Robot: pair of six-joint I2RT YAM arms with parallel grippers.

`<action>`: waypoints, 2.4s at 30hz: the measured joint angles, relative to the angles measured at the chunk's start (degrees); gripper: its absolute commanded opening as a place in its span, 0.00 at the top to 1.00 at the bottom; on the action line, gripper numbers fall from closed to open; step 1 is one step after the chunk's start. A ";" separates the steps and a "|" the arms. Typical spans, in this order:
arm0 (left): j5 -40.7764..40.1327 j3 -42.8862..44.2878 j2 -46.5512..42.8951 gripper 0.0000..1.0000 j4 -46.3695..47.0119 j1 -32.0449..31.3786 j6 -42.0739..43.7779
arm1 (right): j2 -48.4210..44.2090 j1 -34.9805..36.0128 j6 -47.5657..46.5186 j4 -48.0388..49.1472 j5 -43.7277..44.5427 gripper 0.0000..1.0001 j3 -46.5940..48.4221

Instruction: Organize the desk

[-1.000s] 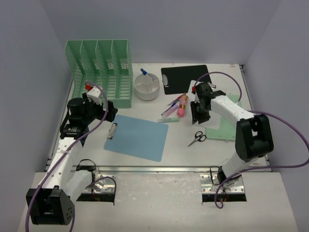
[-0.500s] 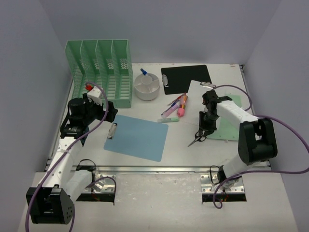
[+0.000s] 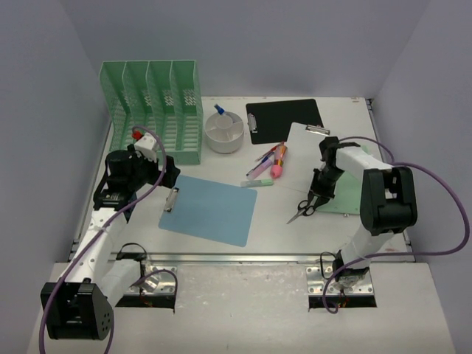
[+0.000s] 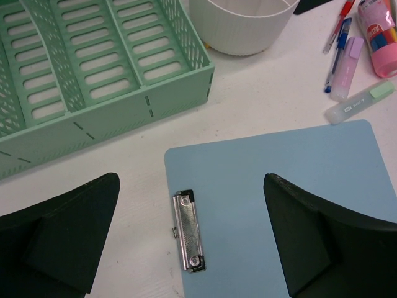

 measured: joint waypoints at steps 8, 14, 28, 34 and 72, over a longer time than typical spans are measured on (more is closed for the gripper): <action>-0.07 0.00 0.39 0.00 0.11 0.00 -0.11 | 2.89 -1.70 -0.20 -0.33 -0.66 0.79 -0.33; -0.04 0.00 1.01 0.00 0.13 0.00 -0.24 | 3.58 -2.93 -0.85 -0.07 -0.22 0.78 -0.68; -0.15 0.00 1.66 0.00 0.11 0.00 -0.50 | 7.08 -4.68 -1.09 1.66 0.96 0.81 -0.76; -0.22 0.00 2.03 0.00 0.26 0.00 -0.50 | 7.02 -4.70 -0.98 2.93 0.98 0.77 -1.05; -1.20 0.13 2.69 0.00 -0.11 0.00 -1.27 | -9.94 5.25 -7.17 18.10 2.12 0.99 -2.45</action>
